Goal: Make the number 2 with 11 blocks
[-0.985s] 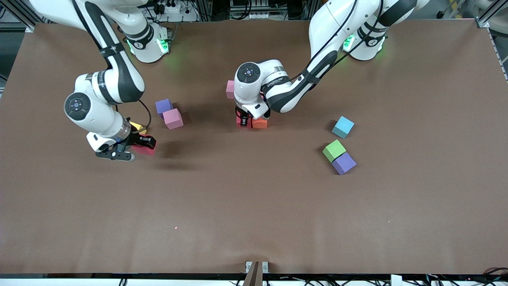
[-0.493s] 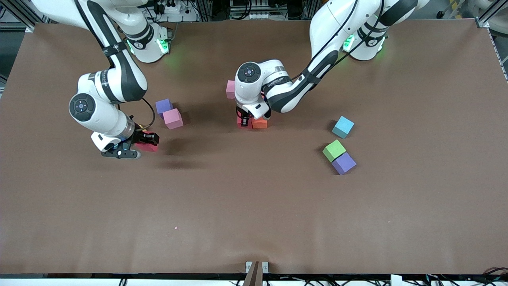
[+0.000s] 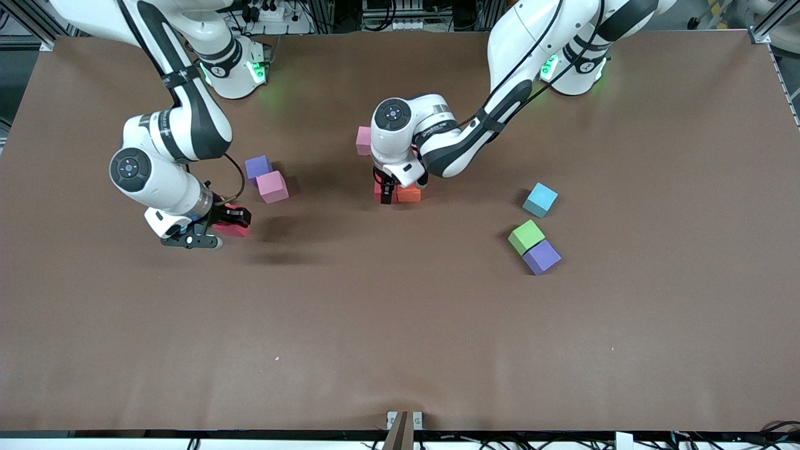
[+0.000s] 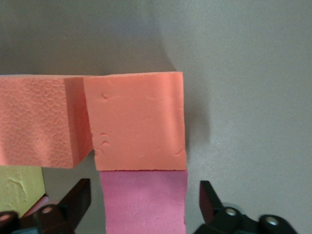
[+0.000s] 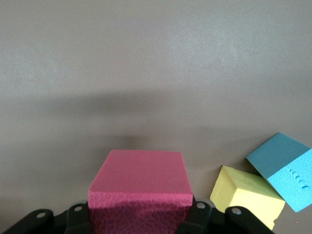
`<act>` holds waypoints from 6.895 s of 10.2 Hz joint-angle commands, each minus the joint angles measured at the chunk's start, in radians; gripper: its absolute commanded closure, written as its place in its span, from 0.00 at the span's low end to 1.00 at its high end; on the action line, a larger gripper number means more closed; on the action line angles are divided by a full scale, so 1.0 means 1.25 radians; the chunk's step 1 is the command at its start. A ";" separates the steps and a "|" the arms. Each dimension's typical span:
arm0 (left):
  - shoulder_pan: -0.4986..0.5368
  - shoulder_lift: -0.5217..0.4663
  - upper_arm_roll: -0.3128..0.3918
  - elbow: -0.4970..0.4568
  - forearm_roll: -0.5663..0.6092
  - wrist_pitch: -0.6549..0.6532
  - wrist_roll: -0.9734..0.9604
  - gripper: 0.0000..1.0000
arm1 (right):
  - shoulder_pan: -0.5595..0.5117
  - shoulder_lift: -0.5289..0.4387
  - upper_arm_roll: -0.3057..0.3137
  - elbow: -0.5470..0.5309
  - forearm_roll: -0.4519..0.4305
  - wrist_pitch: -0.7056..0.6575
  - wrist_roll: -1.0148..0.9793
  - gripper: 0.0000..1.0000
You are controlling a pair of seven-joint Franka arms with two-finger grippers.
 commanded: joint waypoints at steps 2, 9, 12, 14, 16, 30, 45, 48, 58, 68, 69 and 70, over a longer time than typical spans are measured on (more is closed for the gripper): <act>0.009 -0.044 -0.007 -0.019 0.020 -0.002 -0.005 0.00 | -0.003 -0.013 0.049 0.002 -0.002 -0.035 -0.039 0.61; 0.043 -0.154 -0.026 -0.015 0.011 -0.096 0.082 0.00 | 0.013 -0.024 0.111 -0.003 -0.004 -0.036 -0.358 0.63; 0.096 -0.191 -0.026 -0.013 0.009 -0.101 0.203 0.00 | 0.004 -0.004 0.108 0.000 -0.004 -0.023 -0.511 0.64; 0.132 -0.201 -0.026 -0.008 0.009 -0.118 0.293 0.00 | 0.031 0.007 0.108 -0.005 -0.012 0.024 -0.584 0.64; 0.174 -0.211 -0.027 0.009 0.009 -0.146 0.374 0.00 | 0.088 0.028 0.108 -0.001 -0.024 0.050 -0.585 0.65; 0.445 -0.294 -0.033 0.005 -0.049 -0.363 1.200 0.00 | 0.357 0.220 0.109 0.080 -0.223 0.132 -0.577 0.68; 0.557 -0.169 -0.029 -0.040 -0.041 -0.221 1.398 0.00 | 0.394 0.251 0.111 0.081 -0.224 0.170 -0.567 0.68; 0.573 -0.140 -0.027 -0.042 -0.040 -0.204 1.392 0.00 | 0.396 0.251 0.111 0.082 -0.223 0.174 -0.567 0.68; 0.573 -0.089 -0.026 -0.062 -0.036 -0.163 1.340 0.00 | 0.405 0.263 0.109 0.082 -0.223 0.201 -0.566 0.37; 0.576 -0.072 -0.023 -0.078 -0.024 -0.130 1.330 0.12 | 0.405 0.222 0.111 0.077 -0.220 0.159 -0.570 0.00; 0.576 -0.072 -0.023 -0.076 -0.024 -0.130 1.330 0.12 | 0.403 0.206 0.115 0.077 -0.220 0.158 -0.571 0.00; 0.576 -0.071 -0.023 -0.076 -0.024 -0.130 1.329 0.12 | 0.403 0.183 0.117 0.070 -0.219 0.149 -0.576 0.00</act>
